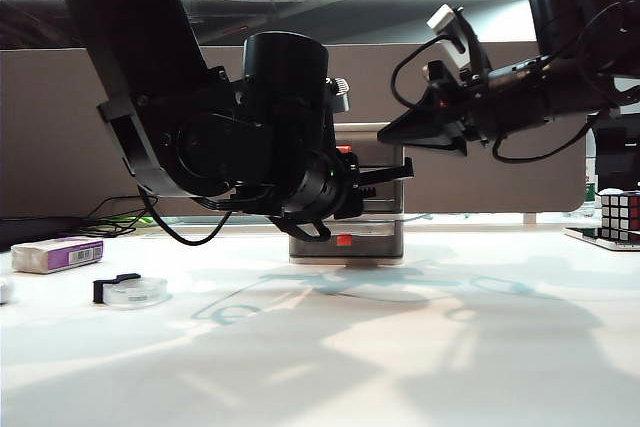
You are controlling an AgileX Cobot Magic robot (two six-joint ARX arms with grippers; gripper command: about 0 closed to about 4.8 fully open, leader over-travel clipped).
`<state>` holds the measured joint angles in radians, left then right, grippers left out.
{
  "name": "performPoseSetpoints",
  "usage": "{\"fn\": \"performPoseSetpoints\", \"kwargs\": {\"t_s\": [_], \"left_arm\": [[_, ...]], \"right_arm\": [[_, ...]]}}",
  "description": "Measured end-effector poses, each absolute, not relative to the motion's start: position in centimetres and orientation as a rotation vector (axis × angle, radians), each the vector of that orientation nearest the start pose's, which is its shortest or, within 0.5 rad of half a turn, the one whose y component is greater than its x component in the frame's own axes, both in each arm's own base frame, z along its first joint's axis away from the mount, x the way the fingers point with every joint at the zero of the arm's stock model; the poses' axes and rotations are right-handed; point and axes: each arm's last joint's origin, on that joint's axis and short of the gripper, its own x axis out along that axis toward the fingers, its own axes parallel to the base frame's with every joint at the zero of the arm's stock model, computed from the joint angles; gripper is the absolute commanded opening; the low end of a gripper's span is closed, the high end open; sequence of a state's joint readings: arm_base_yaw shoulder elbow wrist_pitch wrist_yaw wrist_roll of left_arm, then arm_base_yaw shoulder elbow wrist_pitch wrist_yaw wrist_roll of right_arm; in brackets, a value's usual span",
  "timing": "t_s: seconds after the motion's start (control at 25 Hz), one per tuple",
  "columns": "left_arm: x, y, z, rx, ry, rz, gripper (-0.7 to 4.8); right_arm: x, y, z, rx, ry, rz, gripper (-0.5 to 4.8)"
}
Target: Open the second layer of the drawer on the table, pick up the transparent tape on the table and put it in, and finally close the drawer.
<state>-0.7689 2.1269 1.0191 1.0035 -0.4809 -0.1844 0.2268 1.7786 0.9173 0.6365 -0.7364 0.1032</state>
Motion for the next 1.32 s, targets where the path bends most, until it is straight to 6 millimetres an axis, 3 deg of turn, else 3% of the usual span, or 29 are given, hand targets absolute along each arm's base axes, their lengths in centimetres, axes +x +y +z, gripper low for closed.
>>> {"fn": "performPoseSetpoints", "kwargs": {"t_s": [0.4, 0.72, 0.8, 0.88, 0.92, 1.32], "left_arm": [[30.5, -28.2, 12.5, -0.117, 0.118, -0.290, -0.05], [29.6, -28.7, 11.7, -0.080, 0.167, -0.311, -0.05], [29.5, -28.7, 11.6, -0.077, 0.163, -0.283, 0.35], [29.4, -28.8, 11.6, -0.076, 0.162, -0.278, 1.62], [29.3, -28.8, 11.6, -0.074, 0.163, -0.281, 1.86], [28.1, -29.9, 12.4, -0.112, 0.092, -0.278, 1.87]], "right_arm": [[37.6, 11.2, 18.5, 0.154, 0.285, 0.951, -0.05], [37.8, 11.2, 18.7, 0.147, 0.277, 0.906, -0.05], [37.8, 11.2, 18.7, 0.147, 0.277, 0.906, -0.05], [37.8, 11.2, 18.7, 0.148, 0.278, 0.906, -0.05], [37.8, 11.2, 18.7, 0.148, 0.280, 0.906, -0.05], [37.8, 11.2, 18.6, 0.154, 0.295, 0.930, -0.05]]}}
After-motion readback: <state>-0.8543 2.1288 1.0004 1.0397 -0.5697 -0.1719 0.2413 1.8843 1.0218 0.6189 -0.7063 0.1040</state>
